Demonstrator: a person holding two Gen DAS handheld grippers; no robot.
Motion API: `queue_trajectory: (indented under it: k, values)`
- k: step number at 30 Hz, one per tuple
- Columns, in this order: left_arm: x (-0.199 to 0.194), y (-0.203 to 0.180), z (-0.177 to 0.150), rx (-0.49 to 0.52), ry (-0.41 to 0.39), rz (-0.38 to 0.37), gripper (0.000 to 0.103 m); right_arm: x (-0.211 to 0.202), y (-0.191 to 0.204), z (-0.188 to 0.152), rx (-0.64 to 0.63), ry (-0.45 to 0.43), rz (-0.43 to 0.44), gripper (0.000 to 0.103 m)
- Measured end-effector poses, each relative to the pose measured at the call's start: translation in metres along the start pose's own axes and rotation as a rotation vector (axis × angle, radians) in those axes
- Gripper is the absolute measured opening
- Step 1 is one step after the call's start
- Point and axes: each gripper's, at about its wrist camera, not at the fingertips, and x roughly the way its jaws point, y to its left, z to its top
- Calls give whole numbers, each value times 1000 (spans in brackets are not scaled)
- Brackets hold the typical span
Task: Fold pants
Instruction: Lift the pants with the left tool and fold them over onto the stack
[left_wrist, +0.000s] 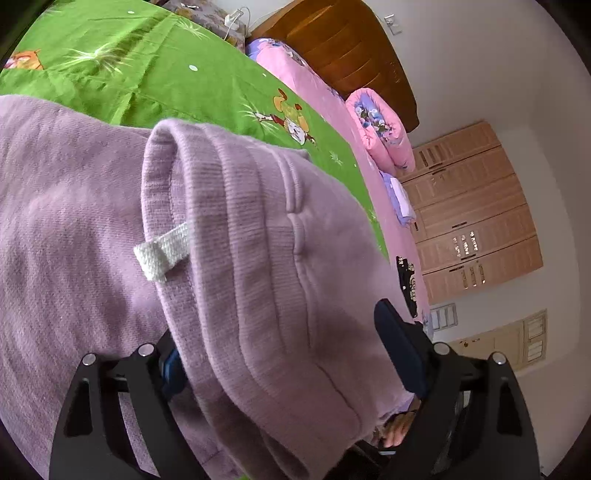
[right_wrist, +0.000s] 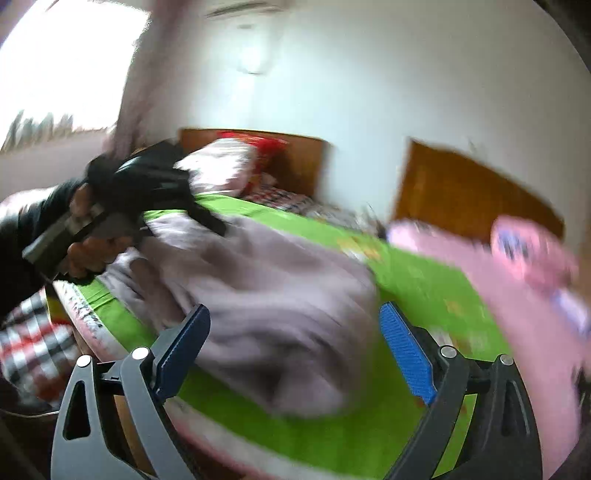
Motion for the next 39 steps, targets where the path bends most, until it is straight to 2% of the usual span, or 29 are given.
queue_trajectory:
  k: [2, 5, 9, 11, 13, 15, 16, 18, 20, 25, 27, 30, 33, 36, 39]
  values:
    - [6, -5, 0, 16, 9, 9, 93, -4, -22, -11, 79, 30, 3, 91]
    - [11, -10, 0, 3, 16, 27, 99, -2, -29, -26, 128, 73, -18, 92]
    - [20, -25, -1, 24, 23, 94, 96, 8, -28, -30, 121, 116, 13, 91]
    - [25, -30, -3, 53, 23, 148, 81, 16, -21, -35, 112, 139, 28, 91]
    - [30, -32, -1, 60, 23, 167, 47, 29, -17, -38, 109, 173, 20, 91]
    - [22, -33, -2, 67, 7, 149, 30, 35, -22, -42, 135, 202, -3, 91]
    - [17, -41, -3, 84, -15, 157, 26, 42, -27, -42, 178, 234, -19, 91]
    - [7, -67, 1, 117, -58, 147, 19, 51, -30, -40, 242, 267, -19, 91]
    - [-3, -95, 11, 151, -92, 117, 19, 61, -26, -32, 274, 290, -23, 92]
    - [-57, -179, 33, 314, -170, 74, 18, 78, 10, -10, 113, 283, -144, 91]
    - [-85, -187, 37, 334, -196, 89, 18, 80, 16, -8, 84, 290, -166, 91]
    - [-129, -147, 36, 280, -223, 140, 19, 79, 21, -12, 41, 293, -201, 91]
    - [-143, -53, 31, 96, -208, 143, 19, 83, 18, -21, 22, 305, -186, 91]
    - [-116, 57, 2, -99, -143, 80, 21, 90, 18, -30, 21, 343, -165, 91]
    - [-105, 96, -16, -159, -175, -39, 23, 88, 13, -32, 53, 338, -138, 92]
